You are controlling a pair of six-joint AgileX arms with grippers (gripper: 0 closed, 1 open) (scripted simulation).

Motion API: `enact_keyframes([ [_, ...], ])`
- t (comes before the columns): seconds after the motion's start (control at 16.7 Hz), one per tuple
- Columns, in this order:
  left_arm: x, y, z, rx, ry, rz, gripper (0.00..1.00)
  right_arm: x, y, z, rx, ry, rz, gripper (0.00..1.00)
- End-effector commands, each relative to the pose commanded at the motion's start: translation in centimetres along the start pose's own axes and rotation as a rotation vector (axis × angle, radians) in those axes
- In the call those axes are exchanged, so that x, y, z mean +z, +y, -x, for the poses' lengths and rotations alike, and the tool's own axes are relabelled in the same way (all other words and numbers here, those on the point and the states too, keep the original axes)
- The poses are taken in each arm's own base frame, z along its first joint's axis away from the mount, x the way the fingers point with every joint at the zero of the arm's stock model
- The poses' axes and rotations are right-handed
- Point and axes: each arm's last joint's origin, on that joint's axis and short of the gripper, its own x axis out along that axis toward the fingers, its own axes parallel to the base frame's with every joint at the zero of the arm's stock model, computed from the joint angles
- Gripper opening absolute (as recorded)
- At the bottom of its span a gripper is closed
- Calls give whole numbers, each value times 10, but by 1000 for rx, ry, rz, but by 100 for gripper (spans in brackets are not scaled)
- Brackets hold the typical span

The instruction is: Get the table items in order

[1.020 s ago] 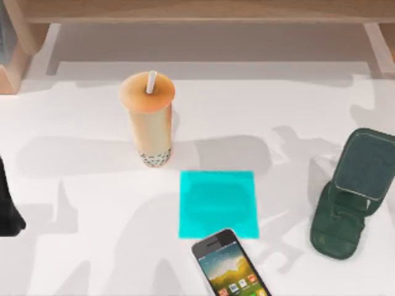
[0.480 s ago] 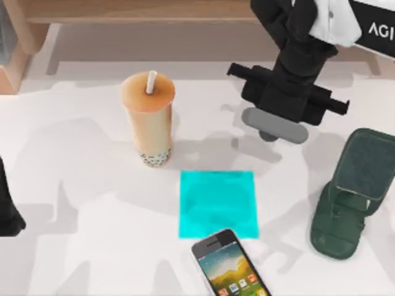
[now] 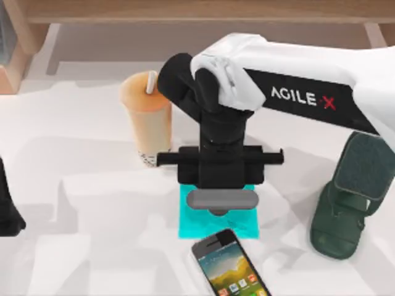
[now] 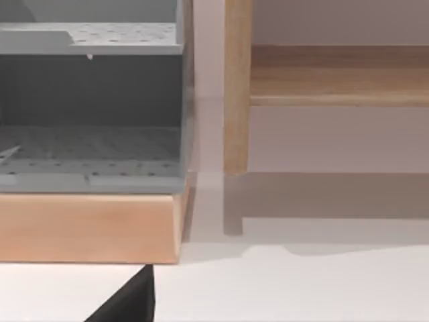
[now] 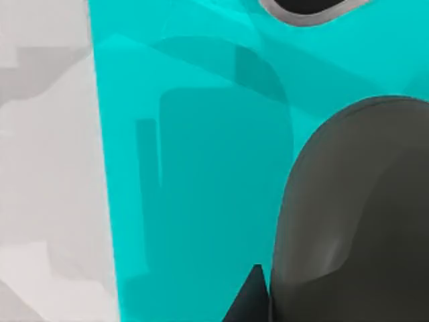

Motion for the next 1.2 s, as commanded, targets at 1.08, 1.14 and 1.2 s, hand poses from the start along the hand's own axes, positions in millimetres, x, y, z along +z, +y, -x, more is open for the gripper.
enact_keyframes([
  [1.08, 0, 0, 0, 0, 0, 0, 100, 0, 0, -10, 0, 0, 0, 45],
  [1.14, 0, 0, 0, 0, 0, 0, 100, 0, 0, -10, 0, 0, 0, 53],
  [1.2, 0, 0, 0, 0, 0, 0, 100, 0, 0, -10, 0, 0, 0, 60],
])
